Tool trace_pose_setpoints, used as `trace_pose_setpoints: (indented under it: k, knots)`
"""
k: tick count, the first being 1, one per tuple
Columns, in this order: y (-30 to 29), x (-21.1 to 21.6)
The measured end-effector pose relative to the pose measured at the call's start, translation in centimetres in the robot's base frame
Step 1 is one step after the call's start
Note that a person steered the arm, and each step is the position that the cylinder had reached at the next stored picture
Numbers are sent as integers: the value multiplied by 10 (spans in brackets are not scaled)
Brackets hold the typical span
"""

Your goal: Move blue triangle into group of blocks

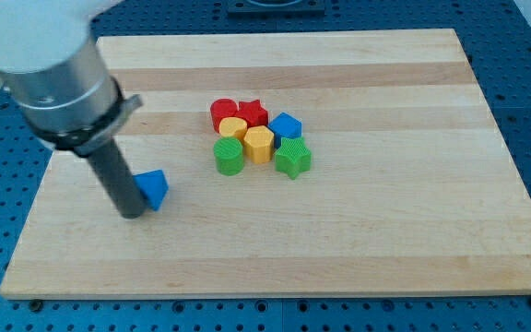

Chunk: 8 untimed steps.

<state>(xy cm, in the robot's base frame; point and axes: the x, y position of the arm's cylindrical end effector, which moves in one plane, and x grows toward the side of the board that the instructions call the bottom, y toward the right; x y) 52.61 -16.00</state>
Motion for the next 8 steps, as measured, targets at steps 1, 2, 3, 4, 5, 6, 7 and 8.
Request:
trace_pose_setpoints:
  k: [1, 2, 3, 4, 5, 6, 7, 8]
  knots:
    - [23, 0]
    - [-6, 0]
    - [-68, -6]
    - [-91, -34]
    - [-84, -43]
    - [-45, -26]
    - [8, -22]
    - [27, -22]
